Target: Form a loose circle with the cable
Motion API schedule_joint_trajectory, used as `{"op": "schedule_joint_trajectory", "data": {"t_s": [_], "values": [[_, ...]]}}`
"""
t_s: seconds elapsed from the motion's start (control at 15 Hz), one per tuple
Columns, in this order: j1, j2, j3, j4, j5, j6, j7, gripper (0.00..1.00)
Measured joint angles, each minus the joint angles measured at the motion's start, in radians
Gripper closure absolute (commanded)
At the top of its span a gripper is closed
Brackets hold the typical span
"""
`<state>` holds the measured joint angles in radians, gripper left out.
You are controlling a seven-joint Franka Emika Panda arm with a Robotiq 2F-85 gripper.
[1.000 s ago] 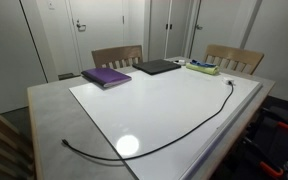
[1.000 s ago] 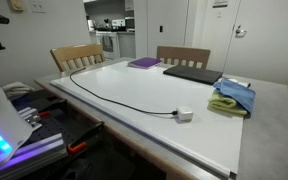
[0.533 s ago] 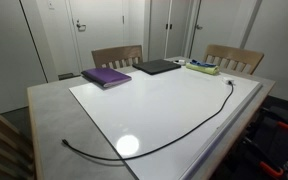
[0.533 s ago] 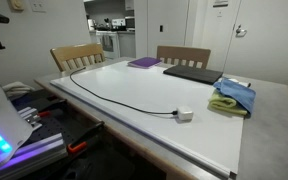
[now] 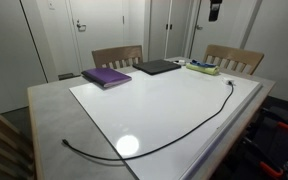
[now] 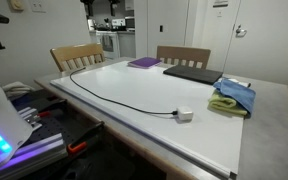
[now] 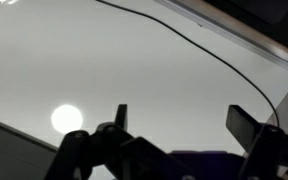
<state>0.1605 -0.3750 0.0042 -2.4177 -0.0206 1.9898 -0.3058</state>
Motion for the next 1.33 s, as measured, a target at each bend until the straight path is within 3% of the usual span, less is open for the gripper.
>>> {"op": "schedule_joint_trajectory", "data": {"t_s": [0.53, 1.0, 1.33], "values": [[0.024, 0.244, 0.087, 0.032, 0.109, 0.113, 0.071, 0.00], [0.052, 0.341, 0.164, 0.017, 0.201, 0.397, 0.155, 0.00], [0.084, 0.398, 0.215, 0.018, 0.196, 0.455, 0.162, 0.00]]}}
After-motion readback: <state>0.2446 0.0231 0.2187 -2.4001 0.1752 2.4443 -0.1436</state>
